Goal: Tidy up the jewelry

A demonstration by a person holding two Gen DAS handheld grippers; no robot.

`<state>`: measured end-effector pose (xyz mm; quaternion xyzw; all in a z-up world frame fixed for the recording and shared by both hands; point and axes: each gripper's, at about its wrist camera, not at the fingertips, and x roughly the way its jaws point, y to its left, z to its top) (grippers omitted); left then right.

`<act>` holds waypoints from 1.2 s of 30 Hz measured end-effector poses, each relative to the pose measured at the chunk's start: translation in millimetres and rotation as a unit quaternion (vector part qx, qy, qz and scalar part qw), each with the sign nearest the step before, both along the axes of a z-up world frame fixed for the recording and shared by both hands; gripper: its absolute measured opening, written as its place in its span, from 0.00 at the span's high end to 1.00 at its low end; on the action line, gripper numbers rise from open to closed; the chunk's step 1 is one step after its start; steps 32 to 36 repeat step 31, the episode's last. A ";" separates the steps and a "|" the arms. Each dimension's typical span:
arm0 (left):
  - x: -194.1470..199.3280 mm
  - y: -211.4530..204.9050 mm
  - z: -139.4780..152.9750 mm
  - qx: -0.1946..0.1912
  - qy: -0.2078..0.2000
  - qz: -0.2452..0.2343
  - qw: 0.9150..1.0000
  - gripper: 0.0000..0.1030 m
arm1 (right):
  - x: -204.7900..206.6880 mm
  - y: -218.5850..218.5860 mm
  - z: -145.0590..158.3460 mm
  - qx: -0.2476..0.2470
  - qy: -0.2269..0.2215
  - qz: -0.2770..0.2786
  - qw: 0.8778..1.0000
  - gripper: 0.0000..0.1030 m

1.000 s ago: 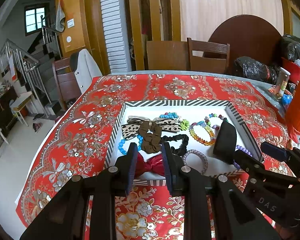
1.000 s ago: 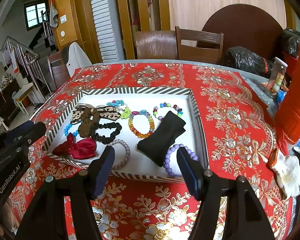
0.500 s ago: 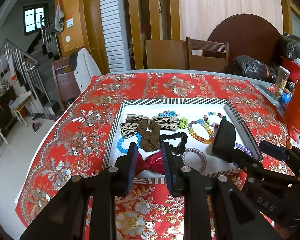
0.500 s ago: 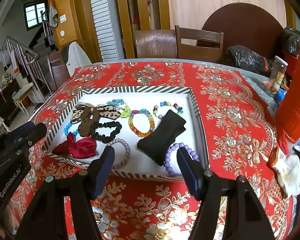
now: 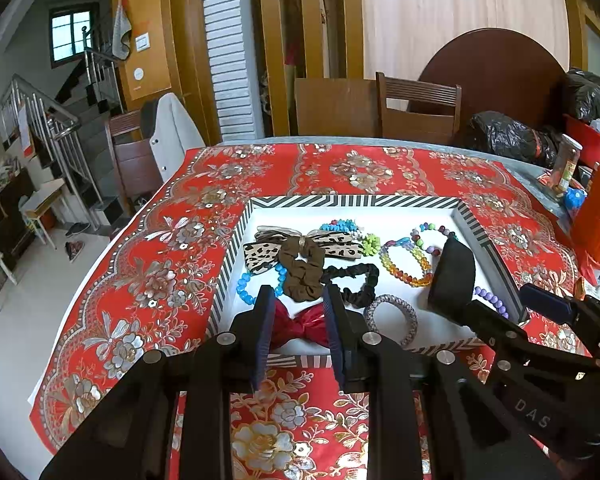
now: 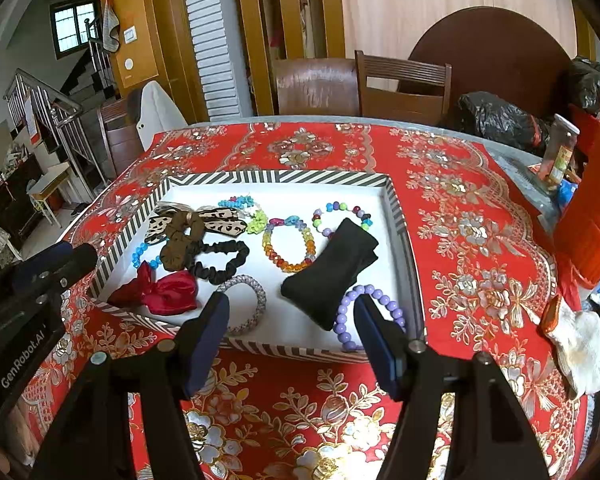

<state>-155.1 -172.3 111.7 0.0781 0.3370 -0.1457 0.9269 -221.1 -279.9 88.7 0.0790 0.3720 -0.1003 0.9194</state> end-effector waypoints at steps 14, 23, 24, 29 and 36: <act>1.8 0.3 -1.9 -0.001 0.004 0.000 1.000 0.74 | 2.0 0.8 -3.0 0.002 0.004 0.002 1.000 0.34; 1.7 2.0 -3.1 -0.005 0.005 0.001 1.000 0.74 | 2.1 2.2 -3.2 0.000 0.005 0.005 1.000 0.34; 1.5 2.2 -3.6 -0.005 0.004 0.001 1.000 0.74 | 2.2 2.5 -3.2 0.000 0.005 0.005 1.000 0.34; 1.1 3.3 -4.4 -0.011 0.002 -0.003 1.000 0.74 | 2.9 3.6 -3.3 0.001 0.007 0.007 1.000 0.34; 0.3 2.6 -4.4 -0.008 -0.003 -0.003 1.000 0.74 | 2.6 3.6 -3.7 0.002 0.006 0.008 1.000 0.34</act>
